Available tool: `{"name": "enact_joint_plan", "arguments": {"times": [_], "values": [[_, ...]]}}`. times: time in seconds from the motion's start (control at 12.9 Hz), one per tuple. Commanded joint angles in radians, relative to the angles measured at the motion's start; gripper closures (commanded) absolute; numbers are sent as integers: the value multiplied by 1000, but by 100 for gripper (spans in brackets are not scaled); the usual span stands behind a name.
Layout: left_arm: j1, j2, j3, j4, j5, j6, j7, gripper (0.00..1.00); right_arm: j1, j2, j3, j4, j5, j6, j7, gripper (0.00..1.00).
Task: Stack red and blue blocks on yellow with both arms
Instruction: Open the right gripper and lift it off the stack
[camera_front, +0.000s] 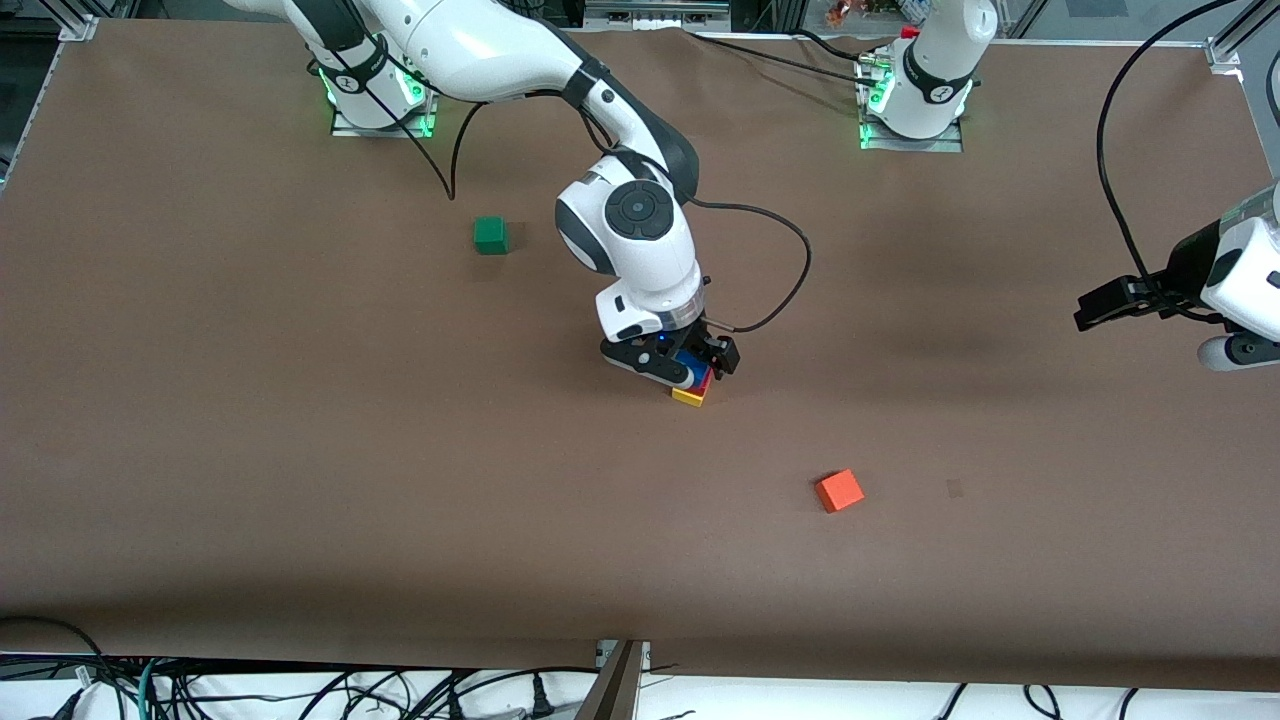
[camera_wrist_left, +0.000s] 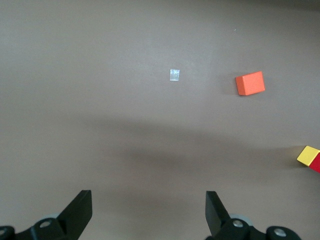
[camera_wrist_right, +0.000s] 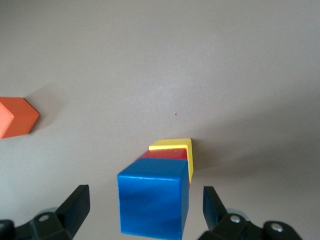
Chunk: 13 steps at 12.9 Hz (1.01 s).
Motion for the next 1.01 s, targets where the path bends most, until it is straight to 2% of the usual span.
{"name": "enact_joint_plan", "arguments": {"times": [0.0,0.23,0.39,0.62,0.77,0.85,0.93], "values": [[5,-10,0,-8,-18,9,24,0,-13,-65,-28,15,-17,-137,-49,0],[4,-10,0,-8,-20,7,24,0,-117,-184,-26,-8,12,-263,-146,0],[4,-10,0,-8,-18,7,24,0,-222,-268,-26,-63,81,-289,-161,0],[4,-10,0,-7,-20,7,24,0,-340,-402,-28,-129,94,-478,-450,0],[4,-10,0,-7,-18,7,24,0,-447,-524,-36,-212,129,-596,-596,0],[4,-10,0,-8,-18,9,25,0,-490,-590,-49,-273,138,-630,-685,0],[4,-10,2,-7,-17,9,33,0,-501,-653,-89,-337,138,-639,-766,0]]}}
